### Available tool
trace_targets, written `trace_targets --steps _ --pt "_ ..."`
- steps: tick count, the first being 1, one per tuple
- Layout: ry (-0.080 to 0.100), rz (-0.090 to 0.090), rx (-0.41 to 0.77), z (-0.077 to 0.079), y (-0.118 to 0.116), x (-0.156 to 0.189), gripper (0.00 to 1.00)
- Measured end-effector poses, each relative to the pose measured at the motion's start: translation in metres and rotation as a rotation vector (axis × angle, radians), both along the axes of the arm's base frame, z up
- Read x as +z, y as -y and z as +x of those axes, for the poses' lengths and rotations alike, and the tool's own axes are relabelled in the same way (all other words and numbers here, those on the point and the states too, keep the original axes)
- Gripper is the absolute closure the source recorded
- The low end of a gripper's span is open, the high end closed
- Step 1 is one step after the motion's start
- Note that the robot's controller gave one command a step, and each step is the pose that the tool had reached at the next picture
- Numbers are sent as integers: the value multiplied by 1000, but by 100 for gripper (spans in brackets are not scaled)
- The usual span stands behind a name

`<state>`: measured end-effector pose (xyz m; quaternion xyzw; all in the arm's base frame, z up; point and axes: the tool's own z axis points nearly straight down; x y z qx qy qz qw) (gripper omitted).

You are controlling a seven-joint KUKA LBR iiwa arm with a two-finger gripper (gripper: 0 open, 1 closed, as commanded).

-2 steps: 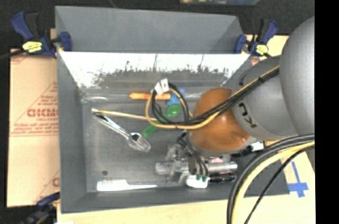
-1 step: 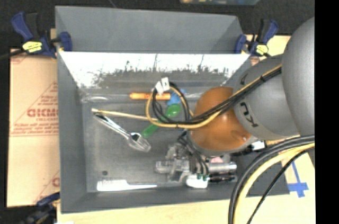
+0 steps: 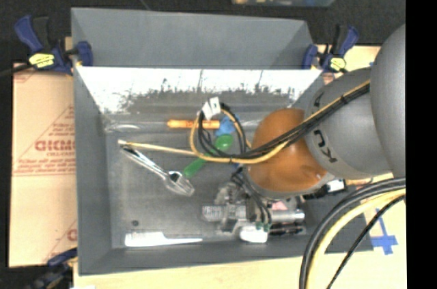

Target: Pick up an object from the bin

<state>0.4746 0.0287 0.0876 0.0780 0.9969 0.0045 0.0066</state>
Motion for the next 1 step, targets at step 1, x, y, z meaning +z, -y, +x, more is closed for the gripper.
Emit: trace_targets --steps 1 --pt "-4 0 0 -1 0 30 100"
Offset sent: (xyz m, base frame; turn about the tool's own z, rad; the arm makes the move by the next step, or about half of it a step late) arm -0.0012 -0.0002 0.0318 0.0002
